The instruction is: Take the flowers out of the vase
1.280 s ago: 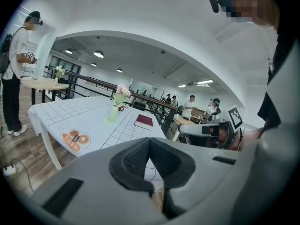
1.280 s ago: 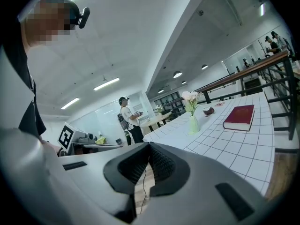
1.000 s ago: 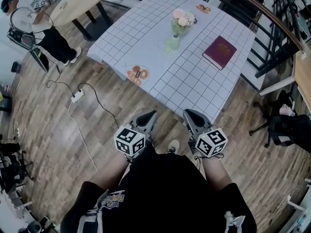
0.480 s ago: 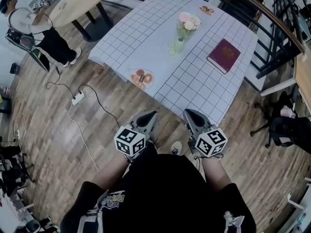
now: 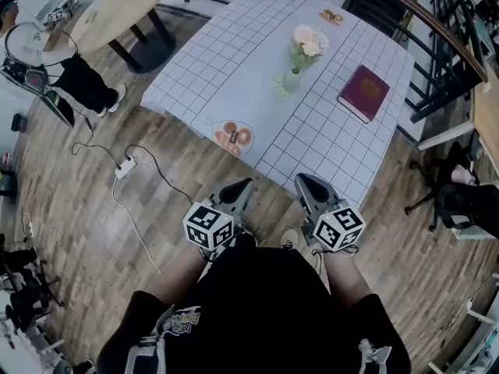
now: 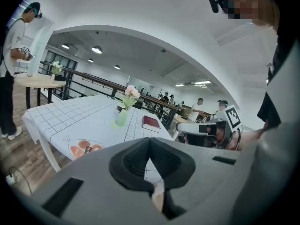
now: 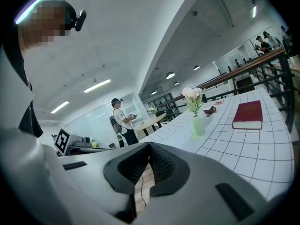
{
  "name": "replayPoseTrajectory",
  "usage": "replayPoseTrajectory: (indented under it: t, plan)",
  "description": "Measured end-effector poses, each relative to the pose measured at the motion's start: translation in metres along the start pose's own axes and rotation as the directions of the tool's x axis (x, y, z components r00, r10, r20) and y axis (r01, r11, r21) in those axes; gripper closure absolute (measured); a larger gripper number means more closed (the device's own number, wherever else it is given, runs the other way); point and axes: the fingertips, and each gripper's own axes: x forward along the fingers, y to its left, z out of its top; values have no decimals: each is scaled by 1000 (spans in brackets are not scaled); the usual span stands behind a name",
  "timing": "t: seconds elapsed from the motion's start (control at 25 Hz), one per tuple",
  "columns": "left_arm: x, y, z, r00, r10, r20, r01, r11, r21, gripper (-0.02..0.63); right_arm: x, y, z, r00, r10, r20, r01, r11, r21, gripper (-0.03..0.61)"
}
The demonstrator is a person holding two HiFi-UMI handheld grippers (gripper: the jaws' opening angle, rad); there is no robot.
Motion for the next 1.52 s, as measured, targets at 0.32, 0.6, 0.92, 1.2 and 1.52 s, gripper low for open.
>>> replayPoseTrajectory:
  t: [0.32,0.6,0.92,1.2,1.52]
  plan:
    - [0,37,12,999,-41,-17,41,999,14,606,33,2,4,999,-51,19,51,999,13,557]
    - [-8,64,19,997,-74,-20,75,997,32,606,59,12,-1,996,-84,28,84,996,16,557]
    - [-32,95,27,997,-79,-7,79,996,51,606,96,35,-9,996,-82,24,82,997,14,557]
    - [-52,115,32,998,-59,25,58,998,33,606,120,54,-3,998,-61,12,62,998,-13,557]
    - [-52,116,34,997,-51,50,51,999,9,606,125,47,7,998,-67,2,67,997,-38,557]
